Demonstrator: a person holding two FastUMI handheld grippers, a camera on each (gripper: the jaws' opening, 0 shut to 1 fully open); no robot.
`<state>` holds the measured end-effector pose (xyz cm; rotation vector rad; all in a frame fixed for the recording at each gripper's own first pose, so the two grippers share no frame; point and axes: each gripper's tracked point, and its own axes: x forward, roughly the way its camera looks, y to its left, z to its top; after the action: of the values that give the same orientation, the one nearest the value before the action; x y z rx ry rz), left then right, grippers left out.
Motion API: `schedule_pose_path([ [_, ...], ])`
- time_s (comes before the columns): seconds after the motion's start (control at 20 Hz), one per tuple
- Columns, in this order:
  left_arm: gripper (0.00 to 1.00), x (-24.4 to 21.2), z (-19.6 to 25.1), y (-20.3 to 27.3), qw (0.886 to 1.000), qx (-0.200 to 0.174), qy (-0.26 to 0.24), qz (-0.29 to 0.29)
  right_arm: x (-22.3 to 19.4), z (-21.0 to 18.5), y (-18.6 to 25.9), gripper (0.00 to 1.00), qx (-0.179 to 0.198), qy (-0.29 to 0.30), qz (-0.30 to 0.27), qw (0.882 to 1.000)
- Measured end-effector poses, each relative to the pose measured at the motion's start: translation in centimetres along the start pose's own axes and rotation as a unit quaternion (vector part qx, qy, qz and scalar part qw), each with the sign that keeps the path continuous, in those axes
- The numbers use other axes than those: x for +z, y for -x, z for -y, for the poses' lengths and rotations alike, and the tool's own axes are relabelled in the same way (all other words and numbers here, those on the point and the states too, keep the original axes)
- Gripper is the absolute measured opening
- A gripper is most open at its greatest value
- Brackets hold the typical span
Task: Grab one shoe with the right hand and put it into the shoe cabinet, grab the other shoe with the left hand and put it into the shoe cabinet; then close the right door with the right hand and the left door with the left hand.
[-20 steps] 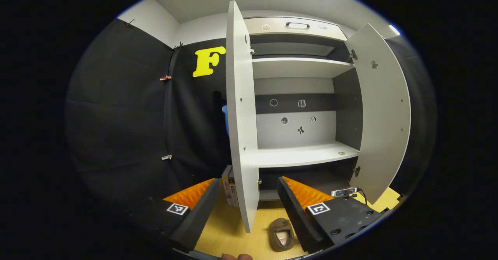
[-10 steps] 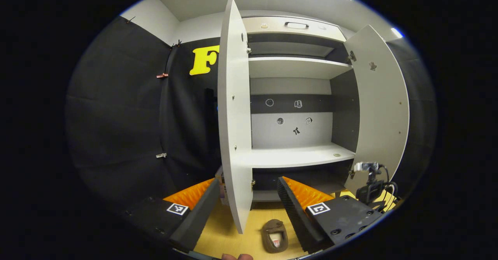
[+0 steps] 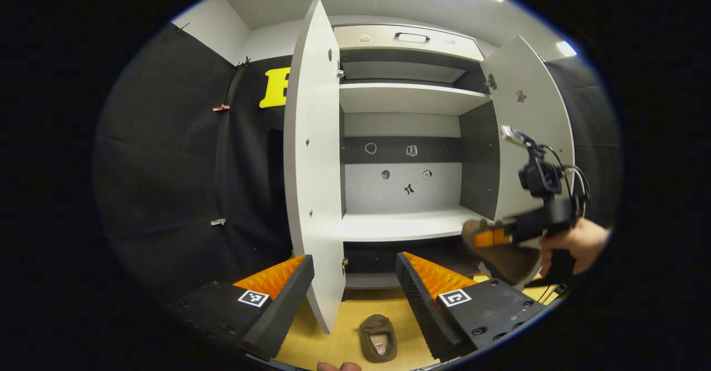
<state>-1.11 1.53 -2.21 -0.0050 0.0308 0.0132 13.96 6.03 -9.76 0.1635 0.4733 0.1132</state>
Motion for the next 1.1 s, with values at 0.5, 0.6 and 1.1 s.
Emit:
schedule_pose_path([
  [0.5,0.95,0.4,0.4,-0.1,1.000,-0.004,0.004,0.002,10.8,1.4,-12.2,0.15,-0.017,-0.024,0.050,0.998],
  [0.6,0.95,0.4,0.4,-0.1,1.000,-0.005,0.003,0.002,11.6,1.6,-14.5,0.15,-0.019,-0.025,0.054,0.998],
  [1.1,0.95,-0.4,-0.9,-0.7,1.000,0.014,0.014,-0.008,13.1,2.1,-23.5,0.14,-0.040,-0.034,0.065,0.997],
])
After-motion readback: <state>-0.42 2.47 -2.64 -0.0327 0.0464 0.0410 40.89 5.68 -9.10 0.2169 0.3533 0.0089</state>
